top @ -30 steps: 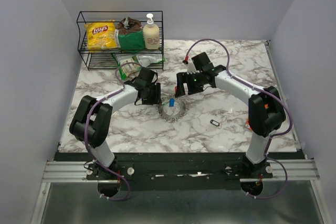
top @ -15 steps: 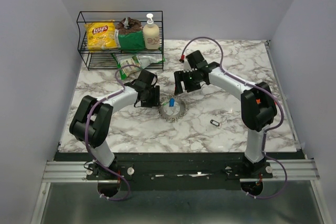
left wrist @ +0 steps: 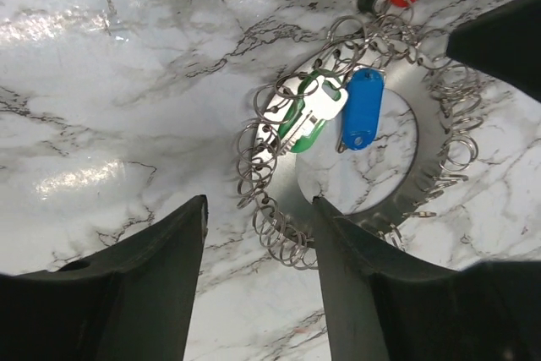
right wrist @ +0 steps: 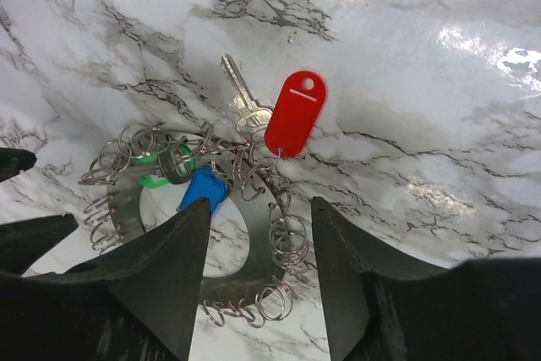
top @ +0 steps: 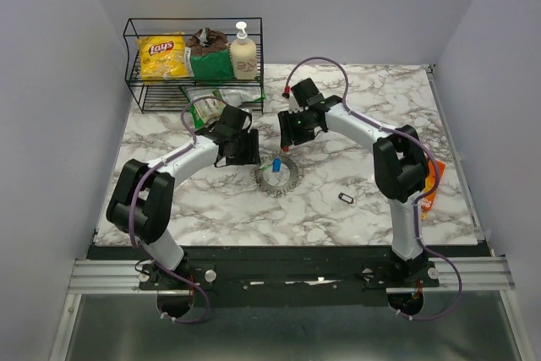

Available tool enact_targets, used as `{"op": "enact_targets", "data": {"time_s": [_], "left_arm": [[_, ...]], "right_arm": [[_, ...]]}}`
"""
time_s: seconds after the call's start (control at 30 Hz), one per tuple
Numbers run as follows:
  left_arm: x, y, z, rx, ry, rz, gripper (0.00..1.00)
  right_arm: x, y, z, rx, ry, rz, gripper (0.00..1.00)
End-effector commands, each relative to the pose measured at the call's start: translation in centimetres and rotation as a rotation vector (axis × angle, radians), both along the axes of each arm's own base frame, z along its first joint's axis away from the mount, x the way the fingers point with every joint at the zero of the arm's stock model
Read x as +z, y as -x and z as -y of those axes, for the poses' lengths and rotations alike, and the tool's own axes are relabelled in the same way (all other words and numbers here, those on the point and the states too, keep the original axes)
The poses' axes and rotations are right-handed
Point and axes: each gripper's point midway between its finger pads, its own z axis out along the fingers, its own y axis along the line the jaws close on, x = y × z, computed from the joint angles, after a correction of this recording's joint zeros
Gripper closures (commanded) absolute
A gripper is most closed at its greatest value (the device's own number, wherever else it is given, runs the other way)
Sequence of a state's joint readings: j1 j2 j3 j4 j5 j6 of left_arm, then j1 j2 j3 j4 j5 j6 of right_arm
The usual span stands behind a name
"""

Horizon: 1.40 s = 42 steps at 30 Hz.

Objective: Put the keys on the keyring

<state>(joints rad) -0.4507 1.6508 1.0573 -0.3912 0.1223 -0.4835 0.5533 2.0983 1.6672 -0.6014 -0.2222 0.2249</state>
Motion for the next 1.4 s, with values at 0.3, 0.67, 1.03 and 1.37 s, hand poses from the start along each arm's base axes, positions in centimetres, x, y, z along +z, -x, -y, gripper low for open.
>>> {"op": "enact_targets", "data": {"time_s": [0.3, 0.67, 1.03, 1.37], "left_arm": [[4.3, -1.8, -1.7, 0.092, 0.203, 0.051, 0.29], [4.2, -3.3, -2.9, 0.105, 0.137, 0.09, 0.3], [3.8, -5.4, 1.1, -0.065, -0.005, 0.164, 0.32], [2.2, -4.9, 2.4, -0.137, -0.018, 0.183, 0.35]], "right_arm": [[-0.1, 1.5, -3.8, 0.099, -0.018, -0.012, 0.46], [-0.1, 1.9, -4.7, 0.114, -0.034, -0.032, 0.49], [0.1, 3.4, -4.2, 0.095, -0.094, -0.095, 0.5], [0.3, 2.8, 1.5, -0.022, -0.164, -0.133, 0.5]]}}
